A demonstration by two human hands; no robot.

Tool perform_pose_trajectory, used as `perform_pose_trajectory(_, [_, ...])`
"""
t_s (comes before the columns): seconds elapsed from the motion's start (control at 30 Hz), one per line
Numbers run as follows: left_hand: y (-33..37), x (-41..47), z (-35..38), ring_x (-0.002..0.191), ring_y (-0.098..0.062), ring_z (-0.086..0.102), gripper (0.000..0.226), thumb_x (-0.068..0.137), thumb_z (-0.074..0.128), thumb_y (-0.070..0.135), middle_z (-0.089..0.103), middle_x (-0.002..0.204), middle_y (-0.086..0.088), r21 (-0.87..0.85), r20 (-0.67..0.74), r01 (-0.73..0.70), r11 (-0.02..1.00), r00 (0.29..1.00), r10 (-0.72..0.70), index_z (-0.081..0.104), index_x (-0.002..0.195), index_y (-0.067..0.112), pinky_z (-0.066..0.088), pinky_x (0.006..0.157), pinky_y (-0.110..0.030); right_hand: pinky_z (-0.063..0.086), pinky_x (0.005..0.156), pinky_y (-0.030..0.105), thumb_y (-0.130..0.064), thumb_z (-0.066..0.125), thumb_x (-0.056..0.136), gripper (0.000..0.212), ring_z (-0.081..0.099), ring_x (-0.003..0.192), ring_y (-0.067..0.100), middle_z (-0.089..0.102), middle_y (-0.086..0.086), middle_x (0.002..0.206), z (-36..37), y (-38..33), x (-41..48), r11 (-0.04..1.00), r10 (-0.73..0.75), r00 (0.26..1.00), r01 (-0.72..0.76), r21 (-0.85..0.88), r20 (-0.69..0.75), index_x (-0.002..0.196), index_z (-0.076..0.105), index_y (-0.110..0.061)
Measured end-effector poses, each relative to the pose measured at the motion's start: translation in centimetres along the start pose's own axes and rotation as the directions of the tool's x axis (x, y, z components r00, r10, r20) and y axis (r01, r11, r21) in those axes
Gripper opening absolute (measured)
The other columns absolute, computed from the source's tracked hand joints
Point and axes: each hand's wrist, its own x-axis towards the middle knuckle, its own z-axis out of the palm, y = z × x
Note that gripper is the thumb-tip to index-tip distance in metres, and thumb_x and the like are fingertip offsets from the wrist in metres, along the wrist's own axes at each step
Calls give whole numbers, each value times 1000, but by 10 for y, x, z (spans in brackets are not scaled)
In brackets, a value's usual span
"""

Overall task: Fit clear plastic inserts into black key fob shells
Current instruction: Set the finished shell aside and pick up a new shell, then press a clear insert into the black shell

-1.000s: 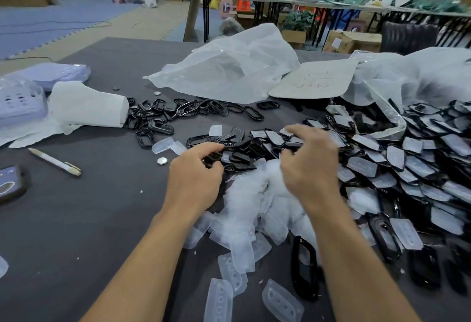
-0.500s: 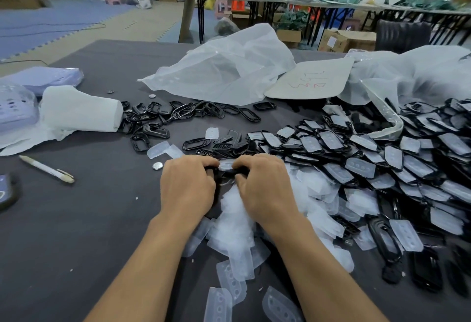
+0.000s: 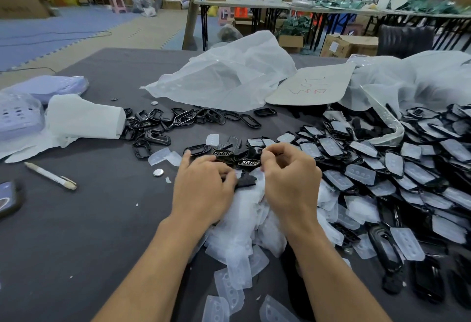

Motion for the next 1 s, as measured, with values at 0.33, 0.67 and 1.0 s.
perform_pose_trajectory(0.33, [-10, 106, -3, 144, -30, 40, 66, 96, 51, 8, 53, 149, -11, -27, 61, 155, 988, 986, -153, 37, 159, 20, 35, 117, -44, 46, 52, 31, -16, 67, 94, 19, 46, 46, 11, 65, -2, 61, 7, 10, 0, 999, -15, 982, 8, 40, 186, 96, 62, -34])
perform_pose_trajectory(0.67, [-44, 176, 31, 132, -36, 51, 49, 103, 52, 33, 51, 143, -15, 404, 258, -60, 913, 965, -51, 46, 151, 25, 41, 109, -44, 42, 52, 15, -18, 68, 93, 20, 52, 49, 5, 68, -12, 65, 11, 18, 2, 999, -39, 967, 40, 2, 253, 87, 61, -36])
perform_pose_trajectory(1.0, [-55, 124, 13, 100, -28, 58, 14, 93, 60, 25, 64, 105, -3, 623, 30, -177, 762, 979, 203, 73, 99, 20, 34, 91, -41, 42, 53, 14, -18, 69, 91, 18, 56, 51, 6, 70, -16, 68, 11, 14, -1, 999, -46, 968, 41, 23, 248, 88, 64, -35])
